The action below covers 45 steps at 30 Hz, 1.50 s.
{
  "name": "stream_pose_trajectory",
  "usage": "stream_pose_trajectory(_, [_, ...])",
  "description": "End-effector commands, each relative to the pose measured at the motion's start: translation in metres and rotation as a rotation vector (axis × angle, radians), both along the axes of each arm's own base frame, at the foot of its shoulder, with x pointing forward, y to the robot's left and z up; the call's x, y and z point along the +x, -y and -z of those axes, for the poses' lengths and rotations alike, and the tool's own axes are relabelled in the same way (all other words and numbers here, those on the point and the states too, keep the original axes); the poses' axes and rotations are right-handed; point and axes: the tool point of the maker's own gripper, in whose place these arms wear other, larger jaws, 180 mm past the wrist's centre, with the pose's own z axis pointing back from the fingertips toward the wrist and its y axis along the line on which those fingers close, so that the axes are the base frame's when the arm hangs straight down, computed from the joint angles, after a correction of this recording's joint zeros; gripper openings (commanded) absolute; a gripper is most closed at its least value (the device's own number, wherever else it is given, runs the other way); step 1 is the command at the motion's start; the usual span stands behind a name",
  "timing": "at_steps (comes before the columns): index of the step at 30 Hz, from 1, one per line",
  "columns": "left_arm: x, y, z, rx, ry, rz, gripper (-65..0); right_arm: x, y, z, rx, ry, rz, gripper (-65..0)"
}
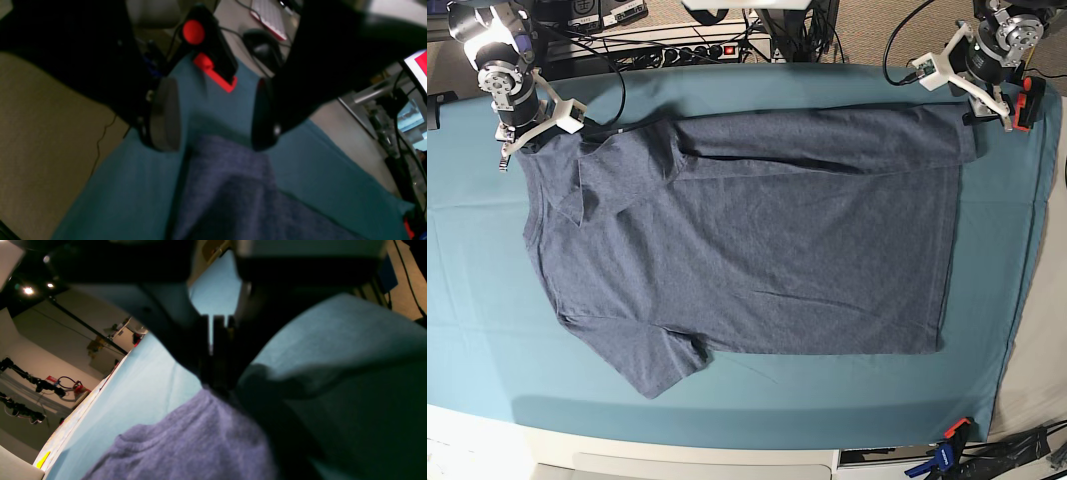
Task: Fold the T-shirt properly
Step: 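Move both grippers back to the shirt's folded shoulder corners, then grasp the folded shoulder corners with both grippers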
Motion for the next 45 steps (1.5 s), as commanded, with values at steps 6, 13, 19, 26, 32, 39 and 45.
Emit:
stream_pose_trajectory(6, [0.013,-0.001,-0.013,0.008,0.098,-0.020,-30.0,0.008,0.003,-0.010,-0.020,0.032,-0.011,-65.0])
stream_pose_trajectory(13, [0.003,0.002,-0.002,0.009,0.072,-0.022,-30.7,0.008,0.003,-0.010,-0.020,0.032,-0.011,-65.0])
stream_pose_trajectory(19, [0.007,0.009,0.014,0.100,0.126,0.041,-30.7,0.008,0.003,-0.010,-0.020,0.032,-0.011,-65.0])
stream_pose_trajectory(26, [0.026,0.022,0.012,0.089,0.163,0.069,-30.7,0.007,0.006,-0.011,-0.034,0.032,0.003,-65.0])
stream_pose_trajectory(32, [0.027,0.013,0.012,0.126,0.160,0.043,-36.9,0.007,0.006,-0.011,-0.035,0.032,0.004,-65.0])
stream_pose_trajectory(39, [0.028,0.014,0.007,0.124,0.165,0.026,-52.7,0.007,0.007,-0.011,-0.036,0.033,0.005,-65.0])
stream_pose_trajectory(45, [0.030,0.015,-0.009,0.125,0.177,0.016,-60.4,0.007,0.008,-0.012,-0.042,0.033,0.010,-65.0])
